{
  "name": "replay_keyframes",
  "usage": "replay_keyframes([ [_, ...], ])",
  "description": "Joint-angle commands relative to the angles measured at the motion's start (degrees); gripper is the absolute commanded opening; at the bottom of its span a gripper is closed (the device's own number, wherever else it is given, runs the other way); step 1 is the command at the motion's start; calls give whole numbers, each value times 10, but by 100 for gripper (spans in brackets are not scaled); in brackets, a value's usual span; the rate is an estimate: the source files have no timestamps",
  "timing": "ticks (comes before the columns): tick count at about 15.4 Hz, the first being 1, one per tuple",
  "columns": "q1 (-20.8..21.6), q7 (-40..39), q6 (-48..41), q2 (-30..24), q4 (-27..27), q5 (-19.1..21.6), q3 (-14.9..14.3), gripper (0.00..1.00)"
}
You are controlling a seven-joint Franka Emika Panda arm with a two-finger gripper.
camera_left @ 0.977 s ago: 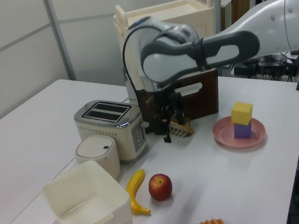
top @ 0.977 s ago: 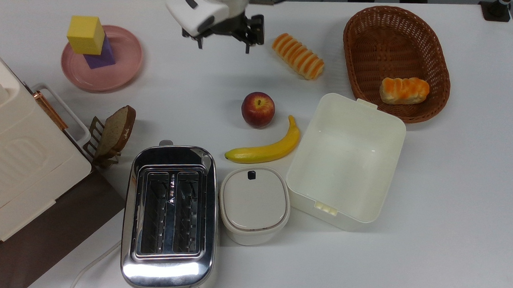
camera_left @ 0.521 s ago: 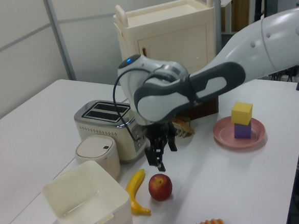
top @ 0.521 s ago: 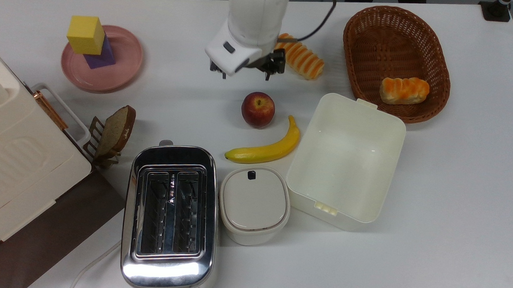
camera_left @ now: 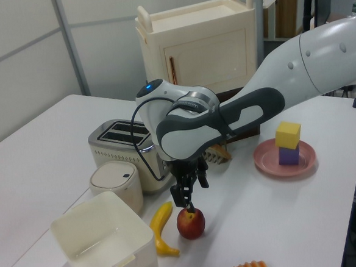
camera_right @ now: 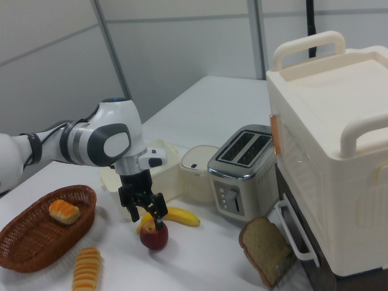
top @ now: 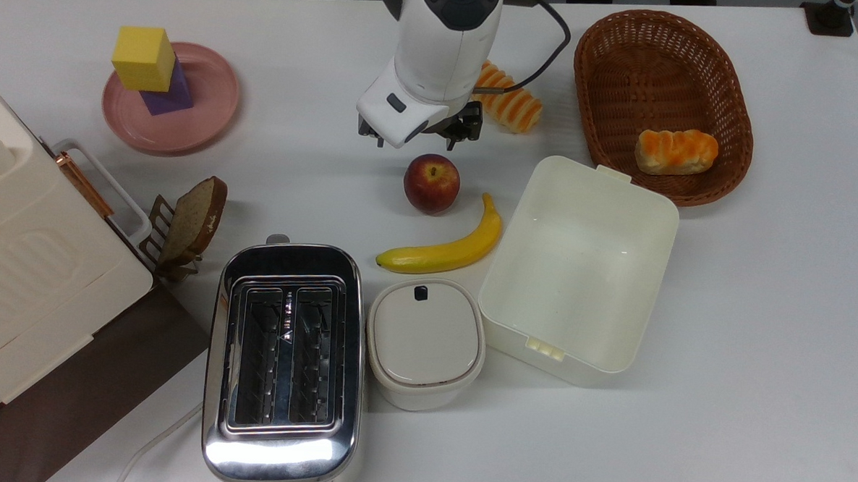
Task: Put the yellow cube on the table
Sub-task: 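Lower the open gripper around the yellow cube atop the purple cube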
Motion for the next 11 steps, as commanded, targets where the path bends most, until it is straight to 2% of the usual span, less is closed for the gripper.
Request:
replay_keyframes([
  [1,6,20,10,-14,-9,-21,-7,100],
  [3,2,20,7,-19,-8,-33,-11,100],
  [5,-22,18,2,-27,-11,-60,-11,100],
  [8,-79,-7,-2,-38,-11,-89,-11,100],
  [11,-140,-75,-3,-45,-12,-100,-11,100],
])
